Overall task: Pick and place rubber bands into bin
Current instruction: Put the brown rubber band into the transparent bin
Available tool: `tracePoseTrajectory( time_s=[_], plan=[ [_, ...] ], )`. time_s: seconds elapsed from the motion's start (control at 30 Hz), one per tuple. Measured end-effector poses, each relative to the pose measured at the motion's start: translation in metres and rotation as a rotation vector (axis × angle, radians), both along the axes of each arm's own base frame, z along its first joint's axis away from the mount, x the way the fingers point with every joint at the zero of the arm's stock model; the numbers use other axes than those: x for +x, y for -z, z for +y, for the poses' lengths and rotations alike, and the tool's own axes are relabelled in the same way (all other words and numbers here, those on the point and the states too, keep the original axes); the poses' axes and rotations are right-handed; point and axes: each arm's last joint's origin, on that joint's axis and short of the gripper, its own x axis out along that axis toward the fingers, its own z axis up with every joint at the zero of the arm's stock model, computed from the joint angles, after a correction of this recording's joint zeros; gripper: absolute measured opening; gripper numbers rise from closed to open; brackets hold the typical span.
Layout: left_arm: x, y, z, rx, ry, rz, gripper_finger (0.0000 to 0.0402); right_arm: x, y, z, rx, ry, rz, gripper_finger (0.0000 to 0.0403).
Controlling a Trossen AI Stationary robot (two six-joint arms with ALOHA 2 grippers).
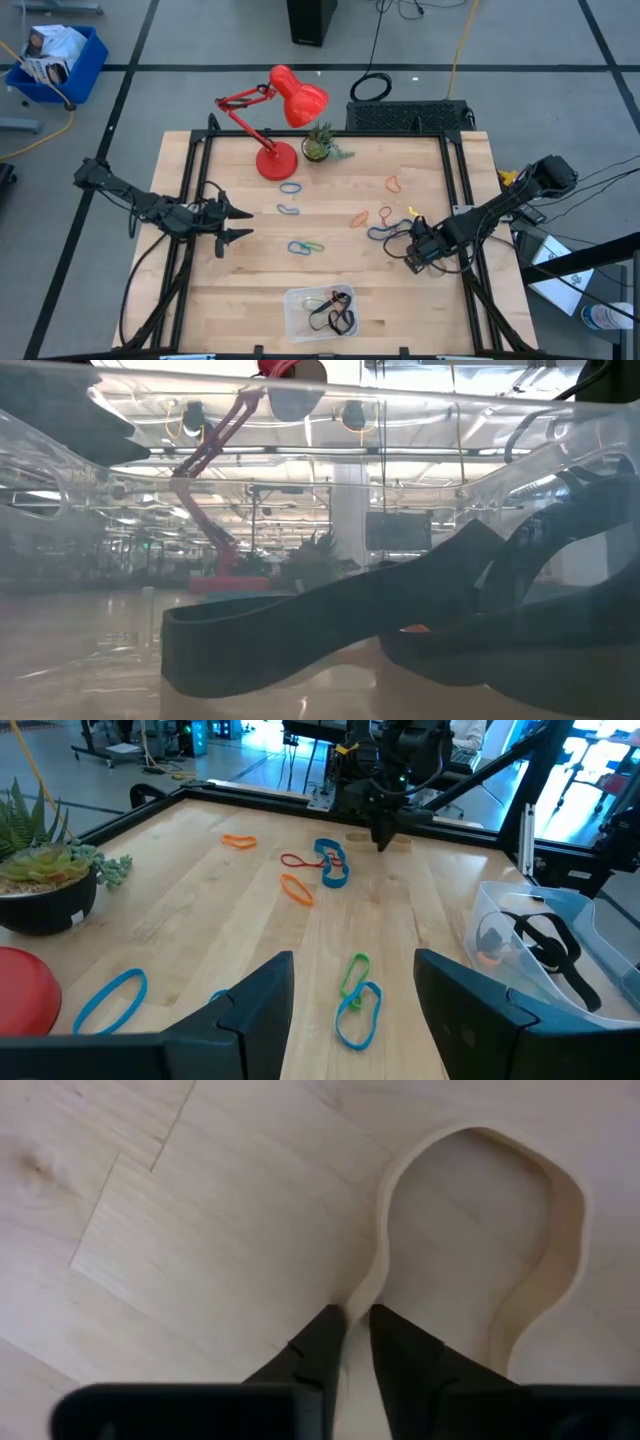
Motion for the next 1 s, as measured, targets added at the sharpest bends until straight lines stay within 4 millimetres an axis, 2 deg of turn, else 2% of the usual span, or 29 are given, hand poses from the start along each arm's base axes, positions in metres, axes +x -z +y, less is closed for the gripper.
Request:
tracePoseTrajectory(
  time_s=[0.17, 0.6, 0.67, 0.83, 1.0],
  plan=[
    [0.000, 0.000, 0.000, 0.000, 0.000, 0.000, 0.0214, 0.000, 0.000, 0.000, -0.002, 0.000, 0.003, 0.0005],
    [0.000, 0.000, 0.000, -0.001, 0.000, 0.000, 0.0214, 0.001, -0.001, 0.000, -0.002, 0.025, -0.018, 0.0002],
    [0.000, 0.000, 0.000, -0.001, 0.000, 0.000, 0.0214, 0.007, -0.004, 0.003, 0.013, 0.012, -0.092, 0.0002],
    [0.000, 0.000, 0.000, -0.001, 0.000, 0.000, 0.0214, 0.021, -0.030, 0.006, -0.012, -0.025, -0.359, 0.0001],
    [0.000, 0.000, 0.000, -0.001, 0.000, 0.000, 0.0214, 0.037, -0.074, 0.007, -0.088, -0.062, -0.831, 0.0001]
  ],
)
